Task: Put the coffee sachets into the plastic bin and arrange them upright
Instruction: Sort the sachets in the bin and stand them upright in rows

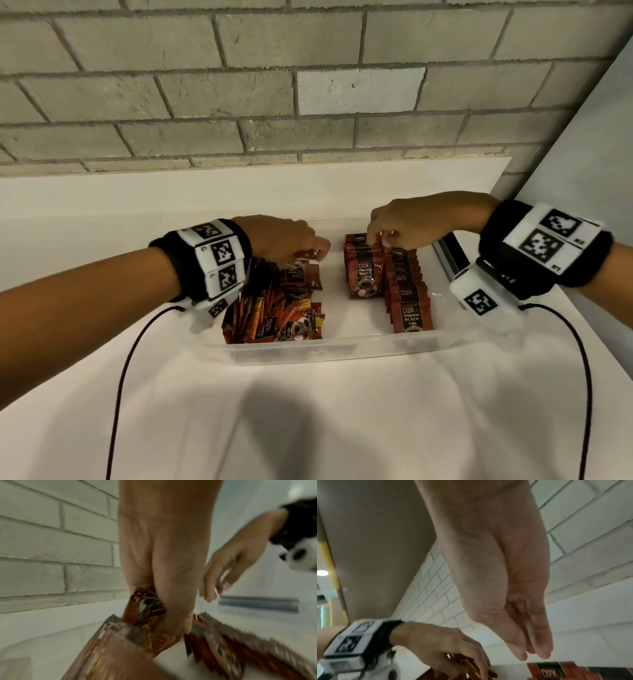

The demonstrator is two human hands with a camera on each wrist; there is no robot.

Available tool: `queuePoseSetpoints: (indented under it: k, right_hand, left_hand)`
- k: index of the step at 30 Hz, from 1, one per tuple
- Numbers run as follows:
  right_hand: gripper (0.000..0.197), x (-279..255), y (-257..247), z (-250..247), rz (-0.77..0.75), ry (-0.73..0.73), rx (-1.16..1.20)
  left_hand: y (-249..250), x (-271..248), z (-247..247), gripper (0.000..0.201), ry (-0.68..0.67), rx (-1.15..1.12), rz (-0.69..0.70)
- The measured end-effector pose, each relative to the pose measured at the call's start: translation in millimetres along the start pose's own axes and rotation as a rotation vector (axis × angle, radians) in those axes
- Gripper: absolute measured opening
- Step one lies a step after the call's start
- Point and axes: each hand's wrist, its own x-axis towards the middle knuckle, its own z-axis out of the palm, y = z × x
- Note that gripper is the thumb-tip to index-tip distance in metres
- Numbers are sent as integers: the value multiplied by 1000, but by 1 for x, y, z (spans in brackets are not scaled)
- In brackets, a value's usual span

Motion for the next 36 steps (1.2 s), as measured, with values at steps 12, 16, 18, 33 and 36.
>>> queuePoseSetpoints:
  k: [12,16,18,33,36]
  right_hand:
    - [57,-29,-49,26,-121,389,958]
    - [42,-31,-66,30,-77,548,1167]
    - [33,-33,-68,33,-54,595,1244]
    - [25,-48,-62,71,71,605,1849]
    - [17,-55,-68,76,55,821,1716]
  left_hand:
    - [52,-82,-6,53,556,-1410,-18]
    - [64,-80,8,53,663,-1628,-22]
    - [69,-80,16,53,695,-1698,-26]
    - [101,-73,69,31,784,-2125,-218]
    - [107,-73,73,31,859,-2128,-250]
